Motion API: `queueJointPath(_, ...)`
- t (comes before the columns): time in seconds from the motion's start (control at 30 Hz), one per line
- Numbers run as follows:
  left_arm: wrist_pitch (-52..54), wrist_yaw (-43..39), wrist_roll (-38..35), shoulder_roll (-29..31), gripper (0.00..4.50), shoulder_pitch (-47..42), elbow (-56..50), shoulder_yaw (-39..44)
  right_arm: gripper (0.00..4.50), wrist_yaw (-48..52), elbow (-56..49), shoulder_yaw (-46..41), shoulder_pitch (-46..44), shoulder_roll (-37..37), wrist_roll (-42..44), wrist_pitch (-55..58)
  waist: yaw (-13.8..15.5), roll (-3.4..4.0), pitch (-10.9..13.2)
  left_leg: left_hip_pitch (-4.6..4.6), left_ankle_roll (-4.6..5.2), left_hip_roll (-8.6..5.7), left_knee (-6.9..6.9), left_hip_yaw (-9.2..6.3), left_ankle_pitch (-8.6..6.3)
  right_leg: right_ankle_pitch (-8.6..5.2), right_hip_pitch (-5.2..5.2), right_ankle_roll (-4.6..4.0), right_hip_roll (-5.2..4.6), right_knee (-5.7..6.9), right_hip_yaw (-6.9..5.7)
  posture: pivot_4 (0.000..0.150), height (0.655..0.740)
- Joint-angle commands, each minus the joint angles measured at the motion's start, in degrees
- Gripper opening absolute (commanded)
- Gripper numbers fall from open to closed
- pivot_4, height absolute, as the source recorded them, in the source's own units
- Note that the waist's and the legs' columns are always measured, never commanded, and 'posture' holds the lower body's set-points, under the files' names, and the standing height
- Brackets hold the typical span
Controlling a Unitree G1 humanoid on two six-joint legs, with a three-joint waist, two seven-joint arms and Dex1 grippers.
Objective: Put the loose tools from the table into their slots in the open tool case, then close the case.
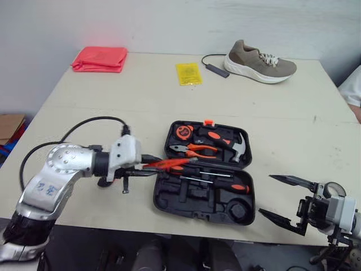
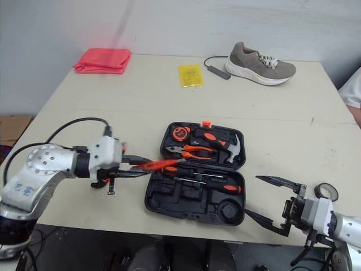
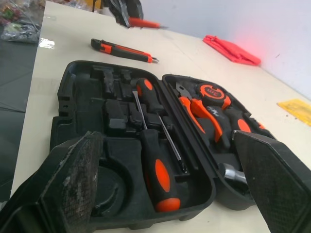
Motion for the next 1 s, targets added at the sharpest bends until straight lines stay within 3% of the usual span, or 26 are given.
queueJointPath(0.03,1.2,-2.9,5.0,-0.5,0.31,-5.6,0.1,-7.7,4.50,-1.5,-2.4,-1.0,0.5,-0.4,0.5,0.0,0.0,-0.01,0.0,0.01,0.00,0.00,0.02,0.03,0.00,0.01,0.00,0.02,0.26,0.01,-0.01,0.150,0.7400)
queueJointPath(0.3,14.4,-2.0,9.4,-2.8,0.31,-12.9,-0.9,-17.1,4.50,-5.8,-8.3,-0.9,2.8,-0.9,-0.1,3.4,0.0,-0.03,0.0,0.03,0.01,0.13,0.13,0.17,0.00,0.05,-0.06,0.10,0.54,0.03,0.15,0.150,0.7400)
queueJointPath(0.47,14.3,-2.5,12.0,-1.7,0.31,-12.5,-0.5,-18.7,4.50,-6.2,-11.3,0.4,2.6,-1.3,-0.3,4.1,0.0,-0.04,0.0,0.03,0.01,0.16,0.15,0.17,0.01,0.05,-0.08,0.10,0.55,0.04,0.18,0.150,0.7400)
queueJointPath(0.73,14.4,-2.4,16.0,-5.9,0.31,-15.4,2.9,-22.1,4.50,-7.5,-13.0,1.7,1.8,-2.3,-0.9,6.2,0.2,-0.10,0.1,-0.03,0.10,0.11,0.25,0.14,0.01,0.05,-0.05,0.11,0.51,0.03,0.19,0.150,0.7400)
queueJointPath(1.0,17.7,-3.0,18.2,-6.5,0.31,-16.4,3.2,-24.3,4.50,-9.9,-15.7,2.5,1.6,-2.6,-1.7,8.7,0.1,-0.10,0.1,0.01,0.08,0.14,0.27,0.14,0.03,0.05,-0.06,0.11,0.54,0.10,0.18,0.150,0.7400)
